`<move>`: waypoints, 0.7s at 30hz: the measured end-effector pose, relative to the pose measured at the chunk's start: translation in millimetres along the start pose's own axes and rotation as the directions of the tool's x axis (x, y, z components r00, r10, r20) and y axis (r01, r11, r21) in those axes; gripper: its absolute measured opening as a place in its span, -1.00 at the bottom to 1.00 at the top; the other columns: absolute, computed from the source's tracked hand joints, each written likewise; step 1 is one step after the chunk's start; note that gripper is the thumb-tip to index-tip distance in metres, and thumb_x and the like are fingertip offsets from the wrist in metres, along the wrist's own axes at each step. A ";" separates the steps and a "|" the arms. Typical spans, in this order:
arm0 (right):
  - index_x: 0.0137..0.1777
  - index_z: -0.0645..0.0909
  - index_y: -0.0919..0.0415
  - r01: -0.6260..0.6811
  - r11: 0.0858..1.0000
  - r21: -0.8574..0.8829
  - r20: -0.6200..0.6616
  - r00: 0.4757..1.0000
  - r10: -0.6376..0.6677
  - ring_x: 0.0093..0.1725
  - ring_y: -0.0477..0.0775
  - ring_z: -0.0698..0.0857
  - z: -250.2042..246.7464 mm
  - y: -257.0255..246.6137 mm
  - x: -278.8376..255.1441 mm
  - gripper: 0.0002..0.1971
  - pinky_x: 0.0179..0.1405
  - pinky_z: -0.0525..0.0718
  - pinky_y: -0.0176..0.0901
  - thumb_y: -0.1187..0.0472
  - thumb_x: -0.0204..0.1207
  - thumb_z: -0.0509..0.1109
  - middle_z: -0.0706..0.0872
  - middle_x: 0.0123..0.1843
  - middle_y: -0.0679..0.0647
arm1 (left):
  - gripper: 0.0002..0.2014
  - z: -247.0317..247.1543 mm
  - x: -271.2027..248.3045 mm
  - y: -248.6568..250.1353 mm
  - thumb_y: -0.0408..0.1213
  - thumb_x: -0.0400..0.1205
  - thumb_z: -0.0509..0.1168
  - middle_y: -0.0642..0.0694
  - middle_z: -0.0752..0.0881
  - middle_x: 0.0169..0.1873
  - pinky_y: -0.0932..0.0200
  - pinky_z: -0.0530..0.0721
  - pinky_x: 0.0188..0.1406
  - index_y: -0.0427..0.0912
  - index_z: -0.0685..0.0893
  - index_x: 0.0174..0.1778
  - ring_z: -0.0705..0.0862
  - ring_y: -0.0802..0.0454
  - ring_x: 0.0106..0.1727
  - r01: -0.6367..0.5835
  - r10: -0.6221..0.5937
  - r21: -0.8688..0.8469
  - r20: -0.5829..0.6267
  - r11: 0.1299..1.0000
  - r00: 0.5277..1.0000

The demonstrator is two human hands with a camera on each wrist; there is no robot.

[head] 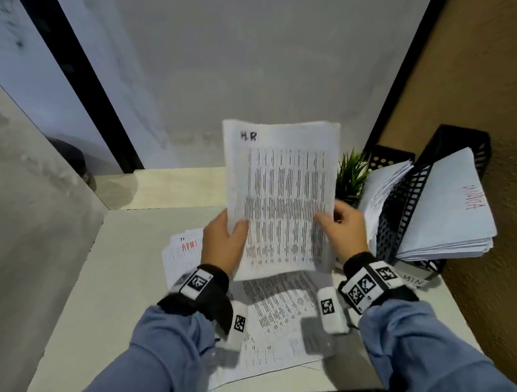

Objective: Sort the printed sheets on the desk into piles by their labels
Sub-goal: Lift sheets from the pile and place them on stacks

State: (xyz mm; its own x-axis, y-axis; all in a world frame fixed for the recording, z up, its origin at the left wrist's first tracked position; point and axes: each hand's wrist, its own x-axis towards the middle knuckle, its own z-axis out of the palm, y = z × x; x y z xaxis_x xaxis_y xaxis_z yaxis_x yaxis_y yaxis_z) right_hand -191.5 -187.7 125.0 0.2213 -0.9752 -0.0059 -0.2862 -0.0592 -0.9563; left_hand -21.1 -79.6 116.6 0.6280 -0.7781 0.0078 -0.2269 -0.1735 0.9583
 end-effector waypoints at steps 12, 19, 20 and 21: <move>-0.05 0.48 0.40 -0.619 0.785 -0.001 -0.171 0.774 0.610 -0.57 0.07 0.40 -65.8 42.2 72.9 -0.77 -0.56 0.31 -0.27 0.33 0.37 0.41 0.44 -0.51 0.21 | -0.91 60.9 53.0 118.3 -0.36 0.54 0.24 0.03 0.55 -0.51 0.41 0.37 -0.57 -0.17 0.63 -0.25 0.57 0.07 -0.45 -0.418 0.286 0.430 0.340 0.800 0.896; -0.32 0.40 0.33 -0.373 0.920 -0.117 -0.178 0.920 0.350 -0.60 0.04 0.34 -92.5 30.7 76.0 -0.88 -0.70 0.25 -0.43 0.51 0.37 0.14 0.39 -0.56 0.15 | -0.88 119.3 70.4 146.4 -0.37 0.53 0.22 -0.17 0.62 -0.30 0.11 0.51 -0.25 -0.28 0.65 -0.13 0.65 -0.20 -0.16 -0.526 0.268 0.554 0.481 0.645 0.835; -0.30 0.44 0.32 -0.346 0.929 -0.136 -0.172 0.931 0.321 -0.56 0.06 0.38 -97.2 27.6 77.4 -0.88 -0.65 0.30 -0.38 0.50 0.35 0.14 0.40 -0.52 0.16 | -0.88 127.6 70.9 149.4 -0.38 0.52 0.22 -0.22 0.64 -0.27 0.11 0.53 -0.23 -0.31 0.65 -0.13 0.66 -0.23 -0.13 -0.539 0.268 0.558 0.496 0.631 0.826; -0.29 0.47 0.30 -0.320 0.935 -0.151 -0.171 0.940 0.294 -0.53 0.08 0.42 -101.9 25.4 79.6 -0.88 -0.58 0.35 -0.32 0.47 0.33 0.15 0.43 -0.50 0.15 | -0.88 135.8 71.0 152.3 -0.39 0.53 0.21 -0.26 0.67 -0.23 0.09 0.56 -0.20 -0.32 0.64 -0.14 0.67 -0.26 -0.10 -0.550 0.266 0.558 0.510 0.622 0.818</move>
State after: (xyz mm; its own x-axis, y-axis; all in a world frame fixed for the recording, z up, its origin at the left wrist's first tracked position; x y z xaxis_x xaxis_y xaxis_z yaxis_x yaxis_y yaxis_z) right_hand -276.1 -288.5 130.0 -0.0353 -0.9708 -0.2372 -0.4793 0.2247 -0.8484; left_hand -112.2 -243.3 224.3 0.0740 -0.9905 0.1160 -0.9016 -0.0167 0.4323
